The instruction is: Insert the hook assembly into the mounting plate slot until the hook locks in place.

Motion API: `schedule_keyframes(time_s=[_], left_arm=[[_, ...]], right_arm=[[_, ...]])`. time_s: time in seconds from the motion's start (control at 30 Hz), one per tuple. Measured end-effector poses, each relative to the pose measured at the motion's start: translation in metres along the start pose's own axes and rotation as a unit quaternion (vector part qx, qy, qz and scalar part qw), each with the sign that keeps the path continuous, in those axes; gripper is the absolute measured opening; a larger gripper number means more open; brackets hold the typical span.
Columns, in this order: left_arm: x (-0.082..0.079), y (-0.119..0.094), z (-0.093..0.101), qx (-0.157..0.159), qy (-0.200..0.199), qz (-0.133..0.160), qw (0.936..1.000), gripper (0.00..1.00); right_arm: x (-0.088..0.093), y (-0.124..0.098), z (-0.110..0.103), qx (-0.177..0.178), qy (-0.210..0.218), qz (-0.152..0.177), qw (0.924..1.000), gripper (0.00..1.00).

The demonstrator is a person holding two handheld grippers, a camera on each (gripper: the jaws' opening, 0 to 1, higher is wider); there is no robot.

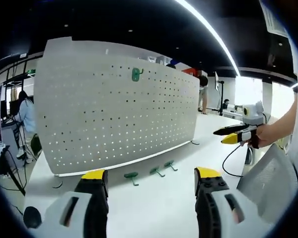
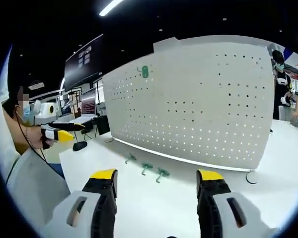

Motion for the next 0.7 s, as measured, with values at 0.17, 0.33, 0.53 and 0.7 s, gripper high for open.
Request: schedule_keyframes(time_s=[0.17,0.33,0.53,0.7], left_arm=[[0.004,-0.003,-0.003,-0.003,-0.004,-0.012,0.9999,0.72],[0.006,-0.005,-0.006,-0.006,-0.008,-0.016,0.9998,0.72],[0.007,-0.006,-0.008,-0.009,-0.009,-0.019,0.9998,0.72],[0.008,-0.006,-0.008,-0.008,-0.006,-0.024,0.9997,0.72]], right_arm=[[0.004,-0.005,0.003,0.003,0.006,-0.006,1.0000,0.63],[0.006,-0.009,0.005,0.005,0.006,-0.008,0.9999,0.63],[0.012,-0.014,0.006,0.007,0.011,-0.017,0.9998,0.63],[0.016,-0.014,0.004,0.003,0.017,-0.022,0.9996,0.63]])
Point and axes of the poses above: the point that each gripper's makers call its tool centre point, and the gripper's own axes: y roughly forward along the fingers, z roughly to its right, x roughly out of its underside, the point moved 5 cm from there along -y, roughly backward along the fingers, and after that the axes turned 1 degree about x, right-handed, at the moved point
